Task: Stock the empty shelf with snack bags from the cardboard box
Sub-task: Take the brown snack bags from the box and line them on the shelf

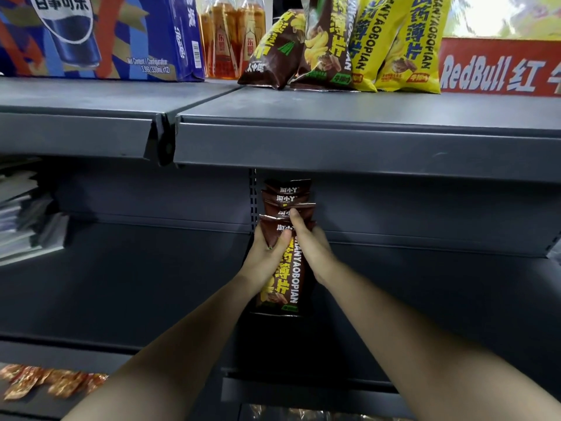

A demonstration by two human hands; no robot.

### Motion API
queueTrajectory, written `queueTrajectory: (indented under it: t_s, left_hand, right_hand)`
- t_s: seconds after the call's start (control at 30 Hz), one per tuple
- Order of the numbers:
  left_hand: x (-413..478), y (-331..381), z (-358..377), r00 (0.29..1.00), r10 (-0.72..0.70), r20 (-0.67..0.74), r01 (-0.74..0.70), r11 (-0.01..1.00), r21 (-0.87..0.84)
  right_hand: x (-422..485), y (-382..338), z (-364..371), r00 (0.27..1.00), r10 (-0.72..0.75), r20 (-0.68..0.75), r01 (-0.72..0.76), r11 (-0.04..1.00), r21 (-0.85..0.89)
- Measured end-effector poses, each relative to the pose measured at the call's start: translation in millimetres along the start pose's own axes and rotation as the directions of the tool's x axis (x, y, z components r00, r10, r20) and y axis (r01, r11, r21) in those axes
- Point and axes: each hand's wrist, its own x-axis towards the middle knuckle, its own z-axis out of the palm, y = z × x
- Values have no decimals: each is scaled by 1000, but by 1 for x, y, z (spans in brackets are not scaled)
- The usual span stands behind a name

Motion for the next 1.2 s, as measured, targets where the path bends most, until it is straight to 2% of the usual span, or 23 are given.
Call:
queueTrajectory:
  t_s: [0.17,0.27,0.37,0.5,0.7,0.83,1.0,1.2]
  left_hand:
    - [-8,23,-6,983,-39,-179,31,999,-44]
    - [-12,35,-13,946,46,-320,-40,999,28]
    - [-19,41,-13,926,139,-352,-110,989,103]
    - [-42,63,15,930,268,-252,-239,961,141]
    - [-78,90,96,878,480,-4,-448,822,352]
    - [-112,88,163,895,417,156,-445,832,330]
    - [-169,76,244,875,380,300,-461,843,278]
    - [-235,41,333,878,232,420,-369,886,281]
  right_hand:
    - [-5,-10,-11,994,-36,-103,33,999,-34]
    - [-15,-20,-28,991,-68,-114,58,994,-94]
    - [-27,-23,-51,989,-104,-109,83,980,-179]
    - [-54,-23,-85,989,-101,-107,64,949,-308]
    - [-113,-24,-145,996,-91,-16,73,881,-467]
    - [-156,-19,-198,996,-89,-29,57,827,-560]
    - [-208,12,-276,988,-92,-122,-11,755,-656]
    - [-285,57,-356,950,-98,-296,-116,769,-628]
